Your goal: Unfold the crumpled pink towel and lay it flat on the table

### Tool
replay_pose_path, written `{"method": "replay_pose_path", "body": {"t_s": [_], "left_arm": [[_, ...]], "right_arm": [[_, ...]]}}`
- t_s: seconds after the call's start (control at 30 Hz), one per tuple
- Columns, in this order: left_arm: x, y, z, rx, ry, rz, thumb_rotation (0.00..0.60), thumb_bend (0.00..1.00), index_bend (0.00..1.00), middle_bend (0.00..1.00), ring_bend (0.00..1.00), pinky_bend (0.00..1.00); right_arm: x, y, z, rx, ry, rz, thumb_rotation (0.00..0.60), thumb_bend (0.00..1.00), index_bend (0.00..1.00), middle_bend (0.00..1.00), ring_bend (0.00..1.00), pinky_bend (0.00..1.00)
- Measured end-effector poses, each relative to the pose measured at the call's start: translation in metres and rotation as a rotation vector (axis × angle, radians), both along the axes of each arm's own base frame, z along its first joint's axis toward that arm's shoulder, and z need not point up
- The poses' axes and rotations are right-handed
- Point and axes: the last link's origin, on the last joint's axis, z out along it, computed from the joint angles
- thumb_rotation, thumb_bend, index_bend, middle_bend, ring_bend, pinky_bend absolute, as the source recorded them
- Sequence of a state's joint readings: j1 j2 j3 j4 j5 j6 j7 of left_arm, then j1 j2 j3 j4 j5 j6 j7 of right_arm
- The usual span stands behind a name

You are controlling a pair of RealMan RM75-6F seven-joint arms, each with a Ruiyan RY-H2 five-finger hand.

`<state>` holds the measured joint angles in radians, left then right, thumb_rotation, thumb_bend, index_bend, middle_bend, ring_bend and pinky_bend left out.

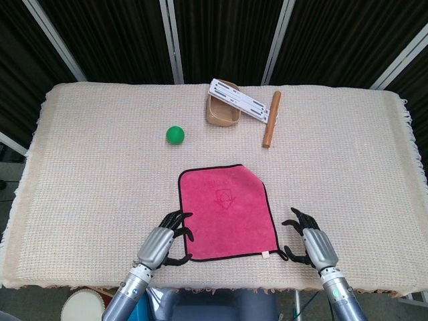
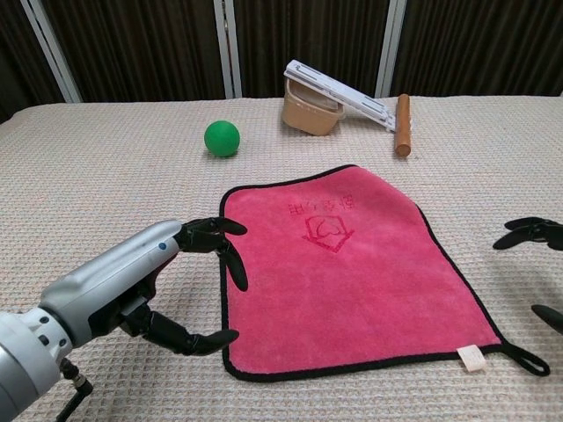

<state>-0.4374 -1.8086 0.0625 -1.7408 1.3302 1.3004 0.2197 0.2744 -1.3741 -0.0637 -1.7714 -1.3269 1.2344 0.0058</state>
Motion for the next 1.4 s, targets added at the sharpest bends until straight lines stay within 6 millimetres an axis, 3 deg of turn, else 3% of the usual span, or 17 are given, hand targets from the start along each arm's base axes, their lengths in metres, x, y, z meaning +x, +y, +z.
{"method": "replay_pose_path", "body": {"t_s": [0.1,0.43,0.53,0.67,0.83,1.13,1.4], "left_arm": [[-0.003,-0.002,0.005,-0.009,0.008,-0.001,0.6,0.22,0.35,0.07,0.0,0.01],[-0.019,0.002,0.028,0.014,0.063,-0.016,0.6,0.17,0.24,0.07,0.0,0.01],[-0.026,0.009,0.037,0.038,0.11,-0.029,0.6,0.24,0.22,0.07,0.0,0.01],[-0.032,0.025,0.044,0.067,0.211,-0.073,0.6,0.45,0.21,0.08,0.0,0.01],[-0.031,0.048,0.046,0.097,0.317,-0.137,0.6,0.48,0.2,0.08,0.0,0.01],[-0.001,0.1,0.039,0.127,0.402,-0.189,0.6,0.48,0.2,0.08,0.0,0.01],[0.06,0.145,0.017,0.116,0.412,-0.213,0.6,0.48,0.19,0.08,0.0,0.01]], "right_arm": [[0.001,0.004,0.002,0.004,0.003,0.009,0.6,0.42,0.0,0.0,0.0,0.0],[0.001,0.013,0.02,-0.032,0.003,0.047,0.6,0.42,0.0,0.0,0.0,0.0],[-0.002,0.013,0.027,-0.044,0.015,0.05,0.6,0.42,0.0,0.0,0.0,0.0],[-0.009,0.011,0.036,-0.058,0.038,0.053,0.6,0.42,0.0,0.0,0.0,0.0],[-0.015,0.006,0.044,-0.073,0.05,0.052,0.6,0.42,0.0,0.0,0.0,0.0],[-0.02,-0.003,0.051,-0.071,0.025,0.04,0.6,0.42,0.0,0.0,0.0,0.0],[-0.023,-0.009,0.056,-0.08,0.004,0.027,0.6,0.42,0.0,0.0,0.0,0.0]]}}
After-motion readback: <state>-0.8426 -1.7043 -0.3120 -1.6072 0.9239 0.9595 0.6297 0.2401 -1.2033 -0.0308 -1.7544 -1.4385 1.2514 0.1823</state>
